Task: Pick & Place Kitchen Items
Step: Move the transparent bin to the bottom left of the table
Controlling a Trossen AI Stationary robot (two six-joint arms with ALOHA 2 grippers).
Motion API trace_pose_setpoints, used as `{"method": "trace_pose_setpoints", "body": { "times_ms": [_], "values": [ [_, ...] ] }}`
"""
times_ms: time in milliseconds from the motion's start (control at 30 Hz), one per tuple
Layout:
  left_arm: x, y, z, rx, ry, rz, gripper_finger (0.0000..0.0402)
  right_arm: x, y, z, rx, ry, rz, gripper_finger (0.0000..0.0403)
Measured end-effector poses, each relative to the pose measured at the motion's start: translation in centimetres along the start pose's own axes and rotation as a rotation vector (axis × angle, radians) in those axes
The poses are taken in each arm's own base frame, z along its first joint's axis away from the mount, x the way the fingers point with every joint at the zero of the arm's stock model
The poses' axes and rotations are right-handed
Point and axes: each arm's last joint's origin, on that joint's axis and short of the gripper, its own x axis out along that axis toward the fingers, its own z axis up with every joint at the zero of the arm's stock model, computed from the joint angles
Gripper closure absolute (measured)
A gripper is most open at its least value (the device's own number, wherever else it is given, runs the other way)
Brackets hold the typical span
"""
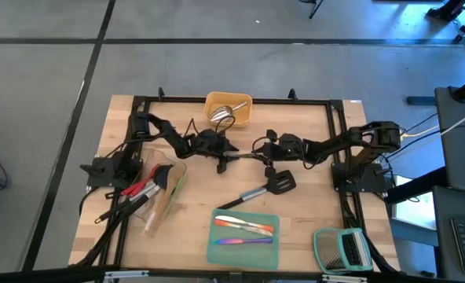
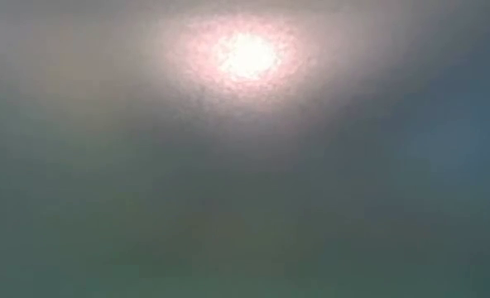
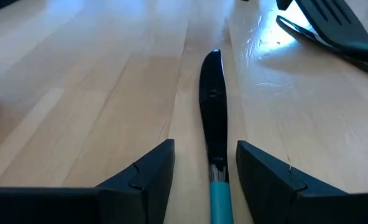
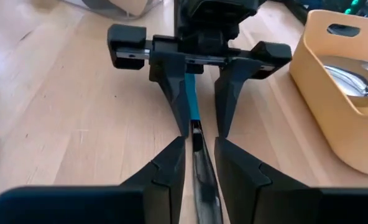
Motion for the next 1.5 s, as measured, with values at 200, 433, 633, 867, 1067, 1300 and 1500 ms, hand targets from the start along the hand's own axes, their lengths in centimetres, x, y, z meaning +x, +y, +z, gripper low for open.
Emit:
{"method": "trace_pose_setpoints", "body": {
  "times_ms": [200, 433, 633, 867, 1067, 1300, 1500],
  "values": [
    [0.0, 0.0, 0.0, -0.015, -0.005, 0.002, 0.0231, 0.2, 0.0, 0.2, -0.024, 0.017, 0.005, 0.0313],
    [0.0, 0.0, -0.1, -0.035, 0.003, 0.001, 0.0231, 0.2, -0.1, 0.1, -0.033, 0.025, 0.004, 0.0313],
    [-0.2, 0.0, 0.2, -0.039, -0.004, 0.002, 0.0231, 0.2, -0.1, 0.1, -0.033, 0.03, -0.018, 0.0313],
    [-1.2, -0.3, 2.4, -0.026, -0.024, -0.031, 0.0231, 0.2, -0.5, 0.1, -0.028, 0.035, -0.043, 0.0313],
    [-1.5, -1.8, 5.7, 0.006, -0.032, -0.136, 0.0231, 0.2, -0.6, -0.1, -0.028, 0.055, -0.072, 0.0313],
    [-3.2, -5.8, 8.3, 0.08, 0.314, -0.154, 0.0233, 0.1, -0.6, -0.5, -0.008, 0.094, -0.074, 0.0313],
    [-6.3, -8.8, 9.9, 0.157, 0.568, -0.009, 0.0251, 0.1, -0.6, -0.8, 0.003, 0.121, -0.074, 0.0313]
  ]
}}
